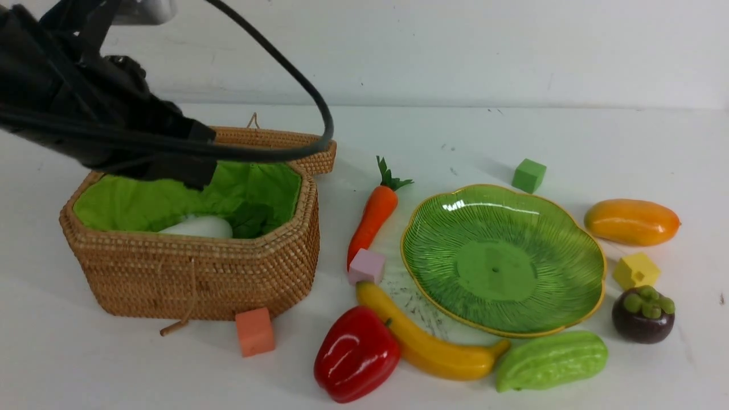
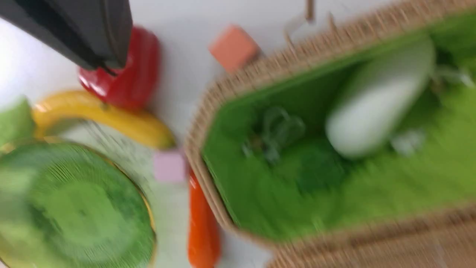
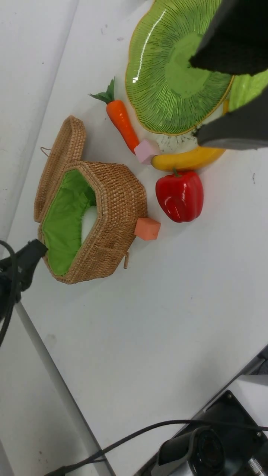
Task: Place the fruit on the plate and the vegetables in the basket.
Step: Grab a mountain bell pepper with your left arm and put it into the left basket
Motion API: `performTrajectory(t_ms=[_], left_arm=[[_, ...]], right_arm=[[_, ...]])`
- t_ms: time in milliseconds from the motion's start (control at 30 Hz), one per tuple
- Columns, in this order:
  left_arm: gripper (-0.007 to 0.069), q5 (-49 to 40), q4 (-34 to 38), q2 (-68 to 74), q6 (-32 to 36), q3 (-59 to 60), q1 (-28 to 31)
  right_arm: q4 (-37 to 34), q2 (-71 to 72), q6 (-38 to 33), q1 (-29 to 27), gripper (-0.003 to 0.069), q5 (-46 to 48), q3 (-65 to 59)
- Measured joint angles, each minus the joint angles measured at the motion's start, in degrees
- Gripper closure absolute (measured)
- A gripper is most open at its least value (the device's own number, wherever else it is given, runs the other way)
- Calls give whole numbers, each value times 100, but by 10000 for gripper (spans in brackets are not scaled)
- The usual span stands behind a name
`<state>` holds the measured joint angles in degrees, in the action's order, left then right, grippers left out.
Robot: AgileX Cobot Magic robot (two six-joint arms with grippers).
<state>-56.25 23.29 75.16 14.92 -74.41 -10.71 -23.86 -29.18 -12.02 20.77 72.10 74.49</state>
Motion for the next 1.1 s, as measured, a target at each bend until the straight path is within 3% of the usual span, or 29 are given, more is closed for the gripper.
performTrajectory(t_ms=[133, 233, 267, 300, 367, 500, 600, 767, 833, 933, 1100], left_arm=[[638, -109, -242, -576, -432, 689, -438], [638, -101, -523, -876, -742, 1162, -1139], [638, -207, -775, -950, -1095, 1391, -1651], [638, -207, -814, -950, -1138, 1415, -1719], [638, -277, -1298, -900, -1634, 1620, -2509], [638, -34, -2071, -725, -2280, 1658, -3508], [638, 437, -2329, -460, -2420, 1658, -3839], [600, 684, -2413, 286, -2512, 1494, -3787], [550, 723, -2413, 612, -2524, 1362, -3718], [402, 822, -2428, 1166, -2524, 1044, -3597], [71, 1218, -2491, 1905, -2526, 739, -3417]], right_arm=[[0, 0, 0, 0, 424, 48, 0], [0, 0, 0, 0, 424, 48, 0], [0, 0, 0, 0, 424, 48, 0], [0, 0, 0, 0, 424, 48, 0], [0, 0, 0, 0, 424, 48, 0], [0, 0, 11, 0, 424, 48, 0], [0, 0, 11, 0, 424, 48, 0], [0, 0, 11, 0, 424, 48, 0], [0, 0, 11, 0, 424, 48, 0], [0, 0, 11, 0, 424, 48, 0], [0, 0, 11, 0, 424, 48, 0]])
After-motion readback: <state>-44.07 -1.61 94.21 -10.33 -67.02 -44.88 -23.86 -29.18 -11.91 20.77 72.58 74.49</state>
